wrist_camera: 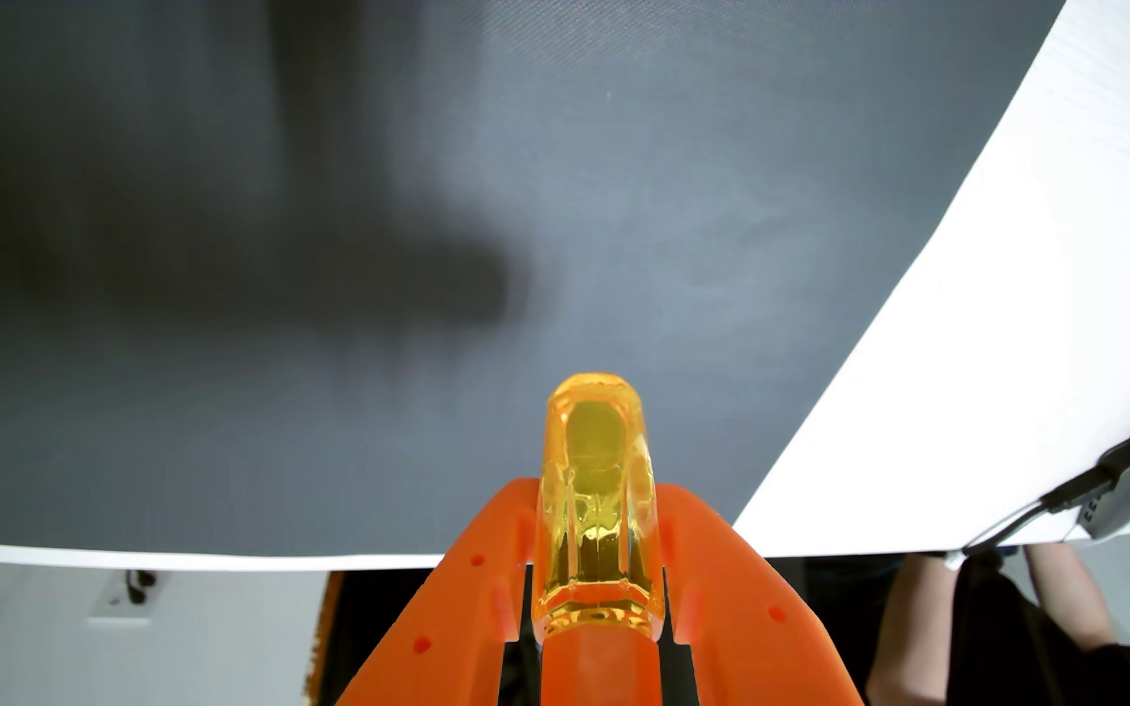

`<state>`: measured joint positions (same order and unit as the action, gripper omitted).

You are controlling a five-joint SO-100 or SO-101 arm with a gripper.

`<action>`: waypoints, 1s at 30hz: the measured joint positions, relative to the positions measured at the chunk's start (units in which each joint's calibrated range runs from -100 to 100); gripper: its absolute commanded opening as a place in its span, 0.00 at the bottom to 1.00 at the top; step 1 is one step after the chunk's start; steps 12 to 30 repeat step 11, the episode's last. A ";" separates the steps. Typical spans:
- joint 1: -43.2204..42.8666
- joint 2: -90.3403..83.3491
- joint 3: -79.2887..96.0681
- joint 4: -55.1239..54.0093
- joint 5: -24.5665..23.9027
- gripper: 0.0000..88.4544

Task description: Grab the eyedrops

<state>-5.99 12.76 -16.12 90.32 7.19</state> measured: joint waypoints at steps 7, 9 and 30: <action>0.00 0.00 0.00 0.00 0.16 0.01; 0.00 0.00 0.00 0.00 0.16 0.01; 0.00 0.00 0.00 0.00 0.16 0.01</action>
